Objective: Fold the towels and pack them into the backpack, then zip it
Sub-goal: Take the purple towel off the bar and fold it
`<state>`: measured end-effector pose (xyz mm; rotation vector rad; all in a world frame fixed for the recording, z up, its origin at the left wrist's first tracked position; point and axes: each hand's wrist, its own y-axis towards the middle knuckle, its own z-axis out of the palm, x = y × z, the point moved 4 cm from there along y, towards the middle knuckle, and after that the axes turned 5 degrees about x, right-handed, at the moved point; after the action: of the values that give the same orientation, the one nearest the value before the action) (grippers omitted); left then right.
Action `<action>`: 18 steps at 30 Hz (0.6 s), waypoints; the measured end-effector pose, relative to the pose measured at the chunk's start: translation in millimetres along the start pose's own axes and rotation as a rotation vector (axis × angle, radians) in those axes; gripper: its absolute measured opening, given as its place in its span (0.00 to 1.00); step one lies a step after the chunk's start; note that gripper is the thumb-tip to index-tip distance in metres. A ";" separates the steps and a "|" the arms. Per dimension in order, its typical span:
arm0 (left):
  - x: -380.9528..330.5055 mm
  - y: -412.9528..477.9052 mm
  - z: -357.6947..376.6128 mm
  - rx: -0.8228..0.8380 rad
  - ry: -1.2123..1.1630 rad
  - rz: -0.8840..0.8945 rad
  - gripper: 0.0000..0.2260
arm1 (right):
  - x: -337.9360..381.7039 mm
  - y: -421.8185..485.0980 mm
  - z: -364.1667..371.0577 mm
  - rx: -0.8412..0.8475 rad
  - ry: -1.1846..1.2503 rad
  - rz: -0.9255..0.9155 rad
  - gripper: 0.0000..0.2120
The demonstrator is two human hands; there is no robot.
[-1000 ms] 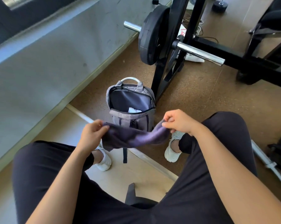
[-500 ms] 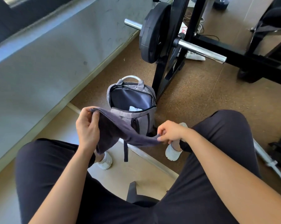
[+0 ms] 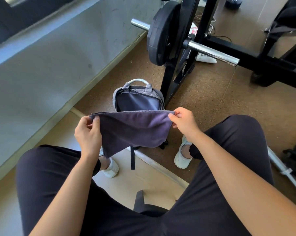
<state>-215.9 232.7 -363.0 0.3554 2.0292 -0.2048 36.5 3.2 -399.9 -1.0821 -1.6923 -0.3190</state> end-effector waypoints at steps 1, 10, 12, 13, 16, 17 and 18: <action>2.2 0.1 1.3 0.016 0.026 -0.018 0.13 | 3.3 -1.5 -0.7 0.002 0.044 -0.001 0.08; -6.3 -35.5 41.1 0.417 -0.185 -0.162 0.14 | 33.9 -25.7 15.5 0.177 0.309 -0.048 0.04; -11.2 -45.7 52.1 0.520 -0.226 -0.143 0.14 | 42.1 -34.3 23.7 0.232 0.299 -0.101 0.03; -12.4 -49.5 56.0 0.551 -0.238 -0.136 0.13 | 44.6 -38.5 28.6 0.254 0.283 -0.128 0.04; -16.7 -60.1 64.8 0.611 -0.285 -0.128 0.08 | 49.3 -49.1 43.3 0.310 0.220 -0.205 0.07; -18.8 -63.1 66.3 0.629 -0.298 -0.123 0.06 | 50.5 -51.4 47.4 0.329 0.186 -0.230 0.07; -20.5 -65.3 67.2 0.646 -0.308 -0.112 0.05 | 51.4 -53.1 51.0 0.345 0.142 -0.255 0.06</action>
<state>-172.7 148.1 -376.5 0.5681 1.6375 -0.9364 -38.6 33.3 -361.2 -0.5788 -1.6828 -0.2468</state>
